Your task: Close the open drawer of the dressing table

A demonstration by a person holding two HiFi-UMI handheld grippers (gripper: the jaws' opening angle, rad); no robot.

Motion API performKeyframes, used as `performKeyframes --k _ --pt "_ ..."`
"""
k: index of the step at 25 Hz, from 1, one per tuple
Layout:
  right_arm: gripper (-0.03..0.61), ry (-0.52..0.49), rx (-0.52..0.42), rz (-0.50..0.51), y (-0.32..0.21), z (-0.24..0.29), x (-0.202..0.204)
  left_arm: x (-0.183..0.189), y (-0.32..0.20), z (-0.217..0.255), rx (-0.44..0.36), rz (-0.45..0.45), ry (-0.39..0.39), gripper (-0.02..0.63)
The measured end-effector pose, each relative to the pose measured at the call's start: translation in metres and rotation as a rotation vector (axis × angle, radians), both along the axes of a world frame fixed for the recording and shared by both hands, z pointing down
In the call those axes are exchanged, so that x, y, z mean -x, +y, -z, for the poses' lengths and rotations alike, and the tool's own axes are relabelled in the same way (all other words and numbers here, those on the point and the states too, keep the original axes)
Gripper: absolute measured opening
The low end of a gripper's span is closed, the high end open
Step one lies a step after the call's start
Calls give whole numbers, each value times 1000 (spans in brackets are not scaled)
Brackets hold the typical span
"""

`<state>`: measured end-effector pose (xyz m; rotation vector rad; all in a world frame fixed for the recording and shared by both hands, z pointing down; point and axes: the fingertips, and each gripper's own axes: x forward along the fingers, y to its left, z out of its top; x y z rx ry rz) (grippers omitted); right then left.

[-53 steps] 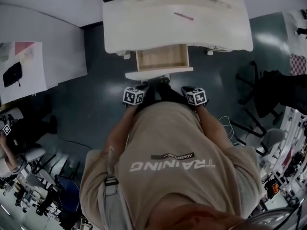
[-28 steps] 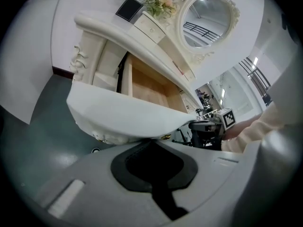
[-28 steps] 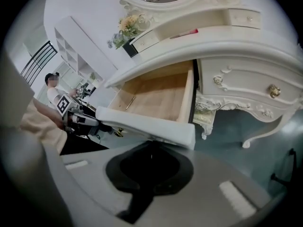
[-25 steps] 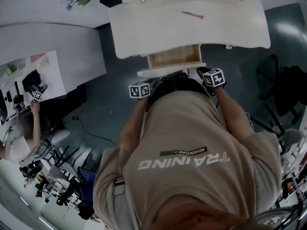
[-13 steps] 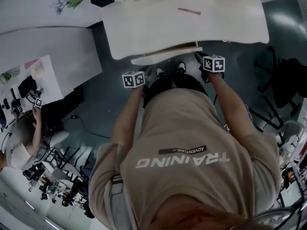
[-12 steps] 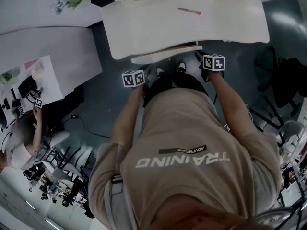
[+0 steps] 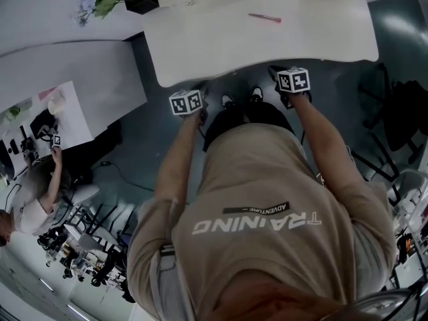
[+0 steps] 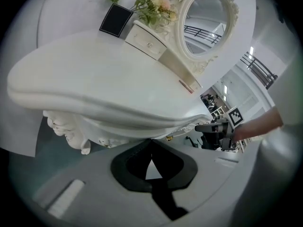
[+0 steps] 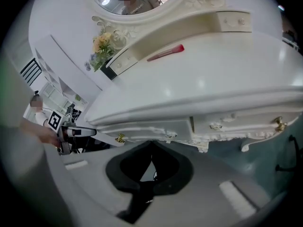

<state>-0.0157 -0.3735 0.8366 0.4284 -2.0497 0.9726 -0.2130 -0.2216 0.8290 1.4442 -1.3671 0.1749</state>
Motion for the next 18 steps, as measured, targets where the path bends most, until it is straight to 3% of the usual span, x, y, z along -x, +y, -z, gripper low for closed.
performKeyframes --k 3,7,13,16,18 --pt "2 -13 2 27 3 1 8 9 -1 -2 3 27 -19 6" --pt "2 -20 -15 57 5 0 6 16 -2 -2 -23 54 -100 6" --pt "2 -71 -31 78 4 15 3 14 -1 16 -85 140 -91 6" --pt "2 -128 -49 153 14 24 8 9 2 29 -121 134 -107 6" --pt "2 -129 -113 240 23 36 8 0 7 42 -149 116 -124 6"
